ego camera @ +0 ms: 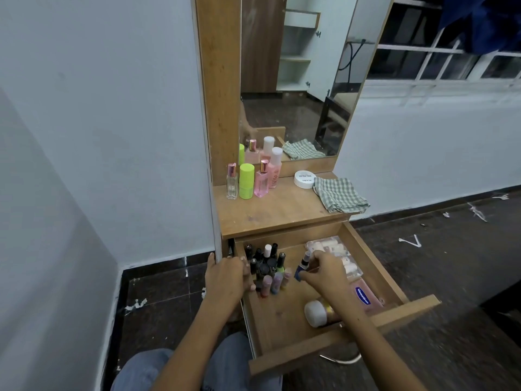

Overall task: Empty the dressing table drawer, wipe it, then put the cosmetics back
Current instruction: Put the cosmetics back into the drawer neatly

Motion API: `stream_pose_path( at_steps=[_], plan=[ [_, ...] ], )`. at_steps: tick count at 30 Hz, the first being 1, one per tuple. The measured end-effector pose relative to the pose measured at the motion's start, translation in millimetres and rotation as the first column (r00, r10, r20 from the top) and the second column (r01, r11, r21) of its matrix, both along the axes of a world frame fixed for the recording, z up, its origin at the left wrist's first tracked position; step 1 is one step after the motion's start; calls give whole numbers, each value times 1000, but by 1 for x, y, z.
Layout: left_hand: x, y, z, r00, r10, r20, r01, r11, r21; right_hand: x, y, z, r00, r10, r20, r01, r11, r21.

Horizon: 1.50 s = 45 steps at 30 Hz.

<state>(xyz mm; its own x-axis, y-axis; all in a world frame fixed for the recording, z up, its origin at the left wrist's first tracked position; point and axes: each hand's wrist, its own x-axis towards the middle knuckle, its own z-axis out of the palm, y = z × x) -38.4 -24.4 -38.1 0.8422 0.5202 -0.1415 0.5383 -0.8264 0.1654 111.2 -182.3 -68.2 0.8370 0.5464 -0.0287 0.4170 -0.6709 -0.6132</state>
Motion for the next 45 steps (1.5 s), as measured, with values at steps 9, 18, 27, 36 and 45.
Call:
stream_pose_path(
  at_steps=[9, 18, 27, 36, 45],
  plan=[
    [0, 0, -1, 1000, 10, -14, -10, 1000, -14, -2, 6, -18, 998, 13, -61, -23, 984, -178],
    [1, 0, -4, 1000, 3, -14, -3, 1000, -4, 1, 11, -20, 993, 94, -72, -105, 980, -169],
    [-3, -2, -3, 1000, 17, 24, -17, 1000, 3, 4, 11, -20, 991, 124, -42, -130, 958, -255],
    [-6, 0, -2, 995, -62, 77, 58, 997, 49, 0, 0, 3, 979, -14, 205, 37, 994, -107],
    [18, 33, 19, 617, 148, 773, -166, 985, -56, -21, 69, 33, 963, 67, 260, -145, 944, 297]
  ],
)
